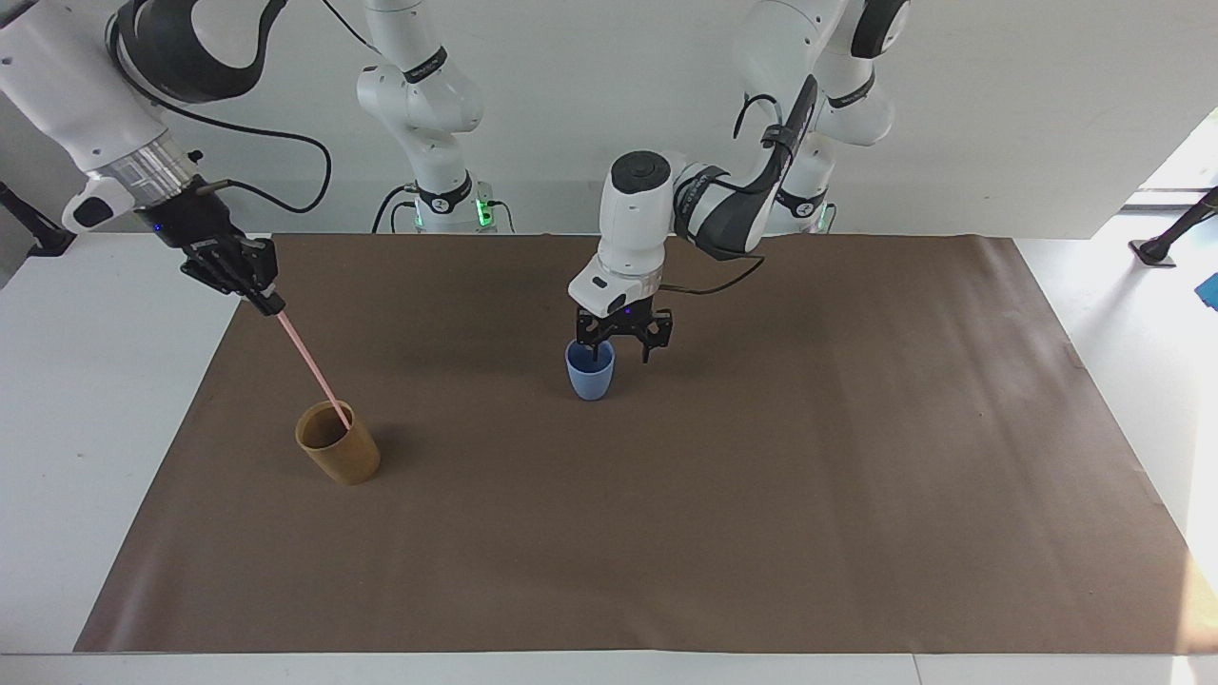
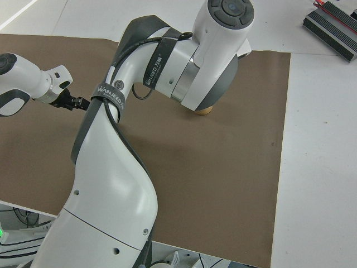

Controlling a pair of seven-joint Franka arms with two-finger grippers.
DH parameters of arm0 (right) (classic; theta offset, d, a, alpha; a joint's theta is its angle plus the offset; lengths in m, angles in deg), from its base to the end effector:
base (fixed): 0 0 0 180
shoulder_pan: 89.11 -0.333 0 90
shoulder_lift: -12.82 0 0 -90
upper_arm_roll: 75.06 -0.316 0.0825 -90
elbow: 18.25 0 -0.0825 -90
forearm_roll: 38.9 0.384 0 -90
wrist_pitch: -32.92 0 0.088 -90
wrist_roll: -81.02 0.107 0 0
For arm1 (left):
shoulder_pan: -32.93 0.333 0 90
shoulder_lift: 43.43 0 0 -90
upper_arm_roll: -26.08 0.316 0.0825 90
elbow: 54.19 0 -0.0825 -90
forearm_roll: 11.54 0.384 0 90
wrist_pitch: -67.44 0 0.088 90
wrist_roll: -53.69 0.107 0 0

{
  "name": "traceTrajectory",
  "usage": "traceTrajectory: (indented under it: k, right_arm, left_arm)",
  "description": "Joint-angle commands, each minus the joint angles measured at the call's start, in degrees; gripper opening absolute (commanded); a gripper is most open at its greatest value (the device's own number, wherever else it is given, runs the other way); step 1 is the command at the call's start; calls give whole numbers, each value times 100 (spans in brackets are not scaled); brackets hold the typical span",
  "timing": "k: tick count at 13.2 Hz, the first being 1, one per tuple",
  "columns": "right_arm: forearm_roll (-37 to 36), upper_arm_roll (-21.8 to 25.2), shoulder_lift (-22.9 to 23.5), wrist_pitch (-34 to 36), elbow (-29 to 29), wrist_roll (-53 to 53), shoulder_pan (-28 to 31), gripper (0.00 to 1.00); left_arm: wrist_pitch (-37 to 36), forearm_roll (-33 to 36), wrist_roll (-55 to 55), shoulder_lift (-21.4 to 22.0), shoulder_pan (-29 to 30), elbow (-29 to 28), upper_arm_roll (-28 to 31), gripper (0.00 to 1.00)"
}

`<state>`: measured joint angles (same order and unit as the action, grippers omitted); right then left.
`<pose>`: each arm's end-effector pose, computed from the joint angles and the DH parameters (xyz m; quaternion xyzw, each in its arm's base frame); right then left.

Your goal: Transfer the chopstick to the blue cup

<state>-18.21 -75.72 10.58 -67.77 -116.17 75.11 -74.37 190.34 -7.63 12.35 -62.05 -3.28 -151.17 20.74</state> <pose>0.5488 -0.1052 0.6029 -0.9785 0.0955 -0.0732 0.1674 0.5010 -0.4325 0.4205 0.9977 -0.0151 0.0583 0.0314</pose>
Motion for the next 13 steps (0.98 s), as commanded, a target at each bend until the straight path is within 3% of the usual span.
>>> traceTrajectory:
  k: [1,3,5,7,13]
  right_arm:
    - [-161,-48,-65,584,413,851,-286,0]
    - [-345,-48,-74,664,405,1702,-829,0]
    - [-1019,-74,-83,586,405,2826,-1776,0]
    - [-1128,-101,-74,463,396,3864,-2551,0]
    - [-1137,-110,303,-46,379,5187,-3933,0]
  left_arm:
    - [-372,154,72,471,605,-67,-20,100]
    - [-730,110,563,708,1132,-67,-46,100]
    - [-1187,-143,1388,981,1615,-76,-47,100]
    - [-1574,-399,2249,1183,2029,-76,-29,100]
    - [-2481,-409,3579,1816,2944,-84,-11,100]
